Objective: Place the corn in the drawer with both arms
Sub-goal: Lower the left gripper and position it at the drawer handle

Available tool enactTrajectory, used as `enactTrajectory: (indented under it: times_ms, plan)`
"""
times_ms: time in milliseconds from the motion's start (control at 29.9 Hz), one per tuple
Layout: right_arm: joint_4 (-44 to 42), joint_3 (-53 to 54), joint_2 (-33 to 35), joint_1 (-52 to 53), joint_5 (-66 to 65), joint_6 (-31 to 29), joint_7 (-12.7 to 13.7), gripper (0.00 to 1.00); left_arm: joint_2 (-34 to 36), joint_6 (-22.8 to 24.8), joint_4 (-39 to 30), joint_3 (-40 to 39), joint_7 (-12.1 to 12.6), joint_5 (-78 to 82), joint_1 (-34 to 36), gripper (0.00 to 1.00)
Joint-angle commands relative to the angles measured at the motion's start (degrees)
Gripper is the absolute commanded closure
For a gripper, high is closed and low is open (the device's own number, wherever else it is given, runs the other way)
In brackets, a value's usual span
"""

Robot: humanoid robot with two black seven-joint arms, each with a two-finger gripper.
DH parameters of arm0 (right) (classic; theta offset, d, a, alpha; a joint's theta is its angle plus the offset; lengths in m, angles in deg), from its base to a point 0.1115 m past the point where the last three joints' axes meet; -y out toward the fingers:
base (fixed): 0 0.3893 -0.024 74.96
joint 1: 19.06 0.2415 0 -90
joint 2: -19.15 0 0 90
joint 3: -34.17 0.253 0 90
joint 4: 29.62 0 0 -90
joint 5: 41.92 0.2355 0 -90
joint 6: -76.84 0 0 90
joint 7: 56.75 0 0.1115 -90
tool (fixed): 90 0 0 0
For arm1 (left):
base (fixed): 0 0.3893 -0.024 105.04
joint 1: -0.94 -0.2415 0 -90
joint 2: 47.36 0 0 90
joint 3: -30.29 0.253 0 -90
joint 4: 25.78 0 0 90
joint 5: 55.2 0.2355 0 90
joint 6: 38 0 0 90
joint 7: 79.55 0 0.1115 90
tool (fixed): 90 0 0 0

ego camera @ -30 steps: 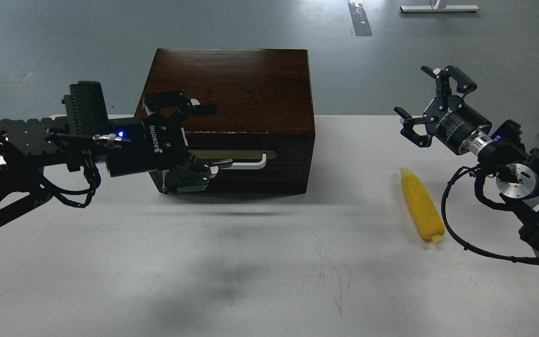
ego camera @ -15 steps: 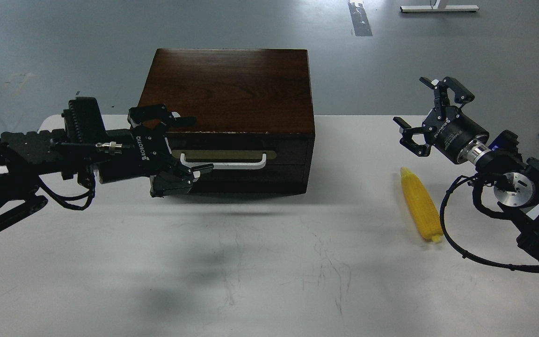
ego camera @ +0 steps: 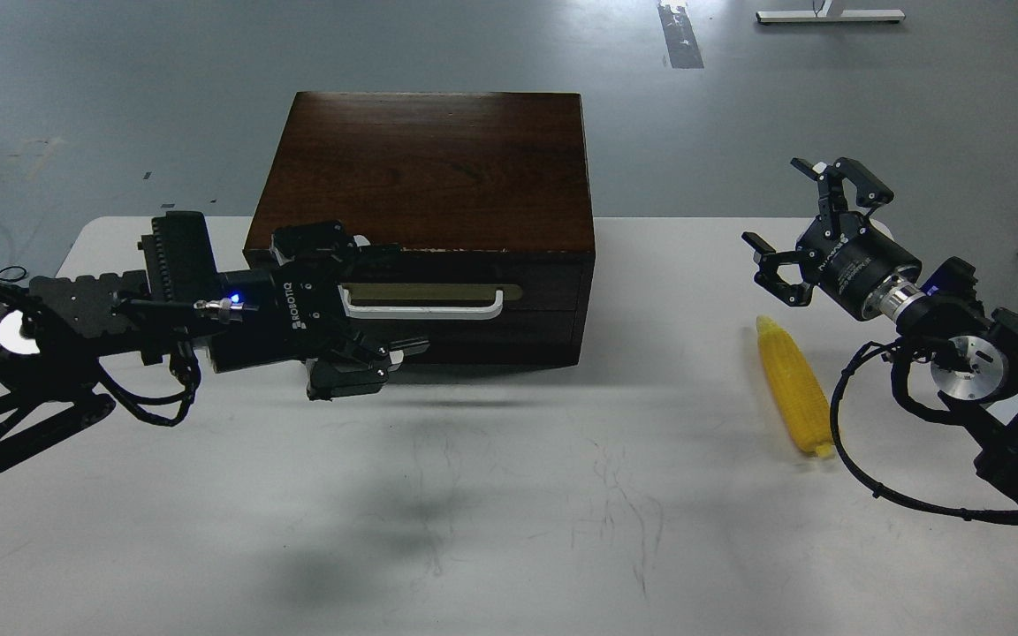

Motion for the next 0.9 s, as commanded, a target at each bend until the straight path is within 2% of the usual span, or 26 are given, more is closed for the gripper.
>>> enactTrajectory:
  times_ms: [0,869]
  plan:
    - [0.0,0.0,-0.1,-0.2,0.0,0.0,-0.2,0.0,-1.2,-0.9,0.8,0.0,0.0,0.0,-0.7,0.02]
    - [-0.2,0.0,-0.6,-1.4,0.0,0.0,-0.4,0.0,-3.7,-1.4,4.0,0.0,0.1,0.0,-3.6,0.02]
